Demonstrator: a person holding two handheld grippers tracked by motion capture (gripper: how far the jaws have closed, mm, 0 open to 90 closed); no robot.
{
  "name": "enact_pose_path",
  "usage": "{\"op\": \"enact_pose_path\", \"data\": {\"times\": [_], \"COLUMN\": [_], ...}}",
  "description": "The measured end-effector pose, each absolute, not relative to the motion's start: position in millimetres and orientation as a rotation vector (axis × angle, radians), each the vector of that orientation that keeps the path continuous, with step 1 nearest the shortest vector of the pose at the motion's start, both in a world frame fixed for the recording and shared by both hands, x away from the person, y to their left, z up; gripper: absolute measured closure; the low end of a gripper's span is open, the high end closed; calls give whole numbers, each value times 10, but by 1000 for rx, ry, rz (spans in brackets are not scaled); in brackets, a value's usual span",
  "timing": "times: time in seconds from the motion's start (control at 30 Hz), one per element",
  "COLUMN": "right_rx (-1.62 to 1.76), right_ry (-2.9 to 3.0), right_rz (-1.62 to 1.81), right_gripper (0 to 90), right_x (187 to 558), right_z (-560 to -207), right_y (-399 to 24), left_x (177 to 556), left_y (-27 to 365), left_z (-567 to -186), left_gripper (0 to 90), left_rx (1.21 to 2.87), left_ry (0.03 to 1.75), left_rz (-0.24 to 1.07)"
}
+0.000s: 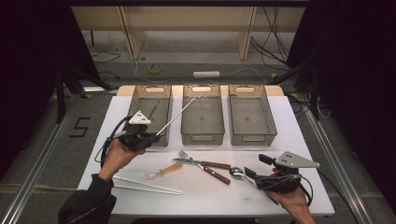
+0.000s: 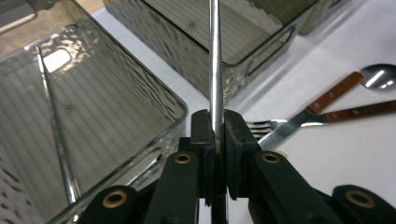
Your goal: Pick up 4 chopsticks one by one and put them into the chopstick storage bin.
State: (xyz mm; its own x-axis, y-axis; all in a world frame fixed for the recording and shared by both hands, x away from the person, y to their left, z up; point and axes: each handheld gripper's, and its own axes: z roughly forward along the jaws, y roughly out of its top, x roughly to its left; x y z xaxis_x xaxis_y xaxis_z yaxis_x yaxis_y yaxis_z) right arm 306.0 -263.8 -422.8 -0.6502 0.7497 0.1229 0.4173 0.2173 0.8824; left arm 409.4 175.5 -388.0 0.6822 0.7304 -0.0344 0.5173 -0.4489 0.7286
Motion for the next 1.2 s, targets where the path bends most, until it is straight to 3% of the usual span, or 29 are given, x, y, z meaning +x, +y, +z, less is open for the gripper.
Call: {"op": "enact_pose_path", "data": {"times": [1.2], "right_rx": [1083], "right_ry": [2188], "right_rz": [1394], "right_gripper": [248], "right_x": [3002], "right_z": [-4258], "right_y": [-2595], "left_x": [4725], "left_y": [2274], "left_z": [-4002], "left_gripper": [835], "left_rx": [1978], "left_ry": [1335], "left_rz": [435]}}
